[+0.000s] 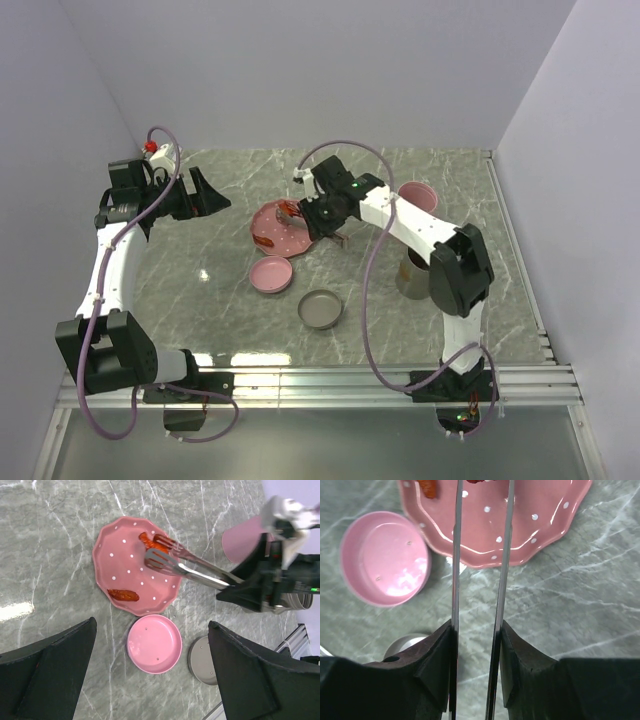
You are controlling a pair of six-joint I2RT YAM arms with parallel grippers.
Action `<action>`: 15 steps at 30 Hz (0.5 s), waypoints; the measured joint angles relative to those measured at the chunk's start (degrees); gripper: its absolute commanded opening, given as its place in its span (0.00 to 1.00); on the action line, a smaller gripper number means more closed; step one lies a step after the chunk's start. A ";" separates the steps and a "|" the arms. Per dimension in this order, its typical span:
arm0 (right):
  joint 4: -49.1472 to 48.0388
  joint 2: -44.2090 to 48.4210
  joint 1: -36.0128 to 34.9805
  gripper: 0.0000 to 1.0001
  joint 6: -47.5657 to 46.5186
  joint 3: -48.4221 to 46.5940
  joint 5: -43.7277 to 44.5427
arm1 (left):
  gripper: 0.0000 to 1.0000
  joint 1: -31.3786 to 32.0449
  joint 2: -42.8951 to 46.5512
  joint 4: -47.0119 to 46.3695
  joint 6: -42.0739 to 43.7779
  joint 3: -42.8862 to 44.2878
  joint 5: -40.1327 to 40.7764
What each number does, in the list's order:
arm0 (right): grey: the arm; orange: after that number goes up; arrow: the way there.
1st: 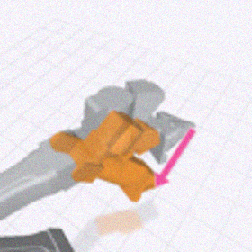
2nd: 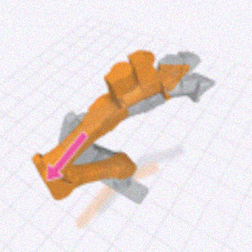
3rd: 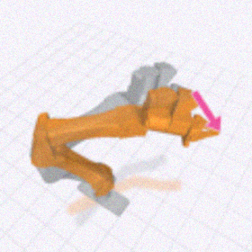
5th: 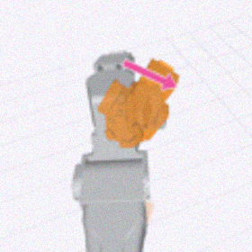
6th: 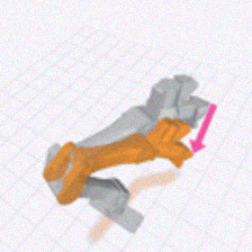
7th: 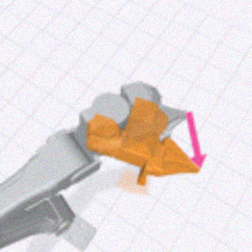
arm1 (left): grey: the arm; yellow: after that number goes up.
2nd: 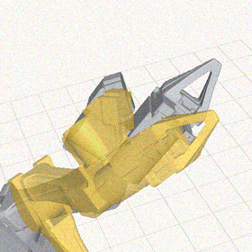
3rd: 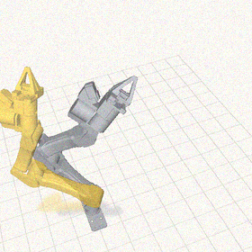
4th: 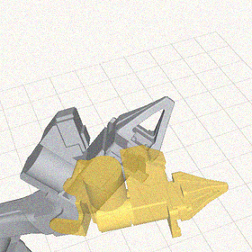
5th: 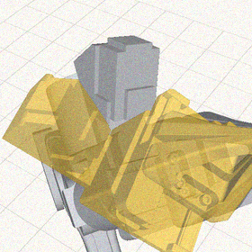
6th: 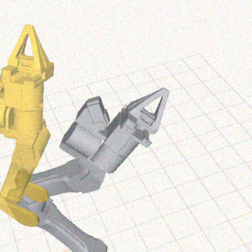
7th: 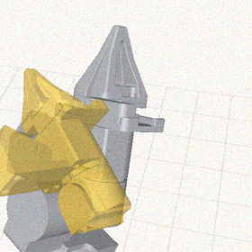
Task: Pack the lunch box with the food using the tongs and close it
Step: Pick up the food using the clamp
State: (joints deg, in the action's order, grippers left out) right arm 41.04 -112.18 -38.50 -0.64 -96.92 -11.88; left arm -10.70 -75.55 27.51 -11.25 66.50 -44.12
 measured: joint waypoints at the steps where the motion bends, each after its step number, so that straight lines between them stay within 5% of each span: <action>1: 0.20 1.03 0.00 0.30 -0.31 0.20 -0.17 | 0.99 0.00 0.00 0.00 0.00 0.00 0.00; 15: 3.65 12.96 1.03 0.28 -2.97 6.60 -4.55 | 0.99 0.00 0.00 0.68 0.00 0.00 0.00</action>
State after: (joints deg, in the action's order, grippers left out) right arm 44.69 -99.22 -37.47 -3.62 -90.32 -16.43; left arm -10.70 -75.55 28.18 -11.25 66.50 -44.12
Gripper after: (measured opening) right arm 0.428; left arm 0.994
